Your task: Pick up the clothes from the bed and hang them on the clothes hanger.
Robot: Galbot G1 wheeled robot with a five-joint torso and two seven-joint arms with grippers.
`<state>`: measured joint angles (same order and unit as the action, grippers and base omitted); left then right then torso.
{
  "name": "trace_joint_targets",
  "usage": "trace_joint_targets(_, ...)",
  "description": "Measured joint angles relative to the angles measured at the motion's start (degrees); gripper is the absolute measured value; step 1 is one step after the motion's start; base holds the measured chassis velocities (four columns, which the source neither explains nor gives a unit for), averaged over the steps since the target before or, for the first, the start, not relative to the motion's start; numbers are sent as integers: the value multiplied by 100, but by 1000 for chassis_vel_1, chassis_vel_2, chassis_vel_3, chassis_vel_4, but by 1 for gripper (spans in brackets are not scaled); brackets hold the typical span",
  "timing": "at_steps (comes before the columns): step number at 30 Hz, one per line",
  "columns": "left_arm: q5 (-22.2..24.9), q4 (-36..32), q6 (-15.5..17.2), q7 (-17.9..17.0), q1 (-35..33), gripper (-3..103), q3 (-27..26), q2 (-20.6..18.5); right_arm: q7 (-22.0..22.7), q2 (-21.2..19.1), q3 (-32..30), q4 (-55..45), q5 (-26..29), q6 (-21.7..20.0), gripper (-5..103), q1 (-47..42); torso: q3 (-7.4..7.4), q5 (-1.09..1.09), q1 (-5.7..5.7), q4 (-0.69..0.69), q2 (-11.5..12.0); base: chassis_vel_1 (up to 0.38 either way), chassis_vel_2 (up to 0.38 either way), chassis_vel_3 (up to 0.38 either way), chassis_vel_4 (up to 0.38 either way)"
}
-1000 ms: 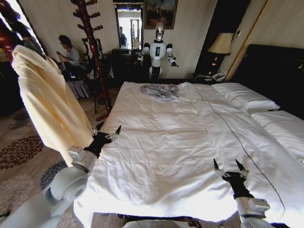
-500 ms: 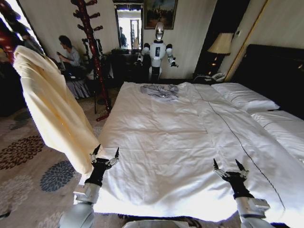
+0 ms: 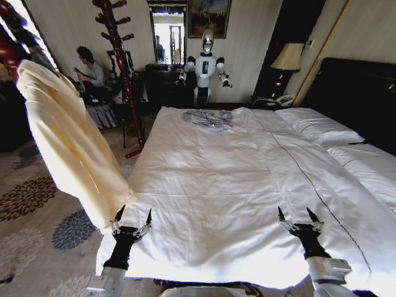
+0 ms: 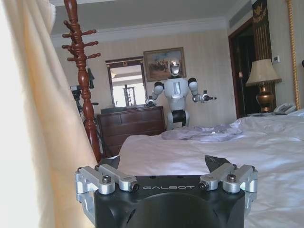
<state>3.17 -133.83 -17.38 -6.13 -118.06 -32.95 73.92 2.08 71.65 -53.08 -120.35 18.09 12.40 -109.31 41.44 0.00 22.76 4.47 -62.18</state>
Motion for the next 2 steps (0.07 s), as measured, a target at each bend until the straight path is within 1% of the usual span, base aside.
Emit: trace_joint_targets(2, 62, -4, -59, -30, -55, 100, -96, -34, 0, 0, 0, 0, 0, 0, 100, 0, 0, 0, 0, -1, 0, 0, 0, 0, 0)
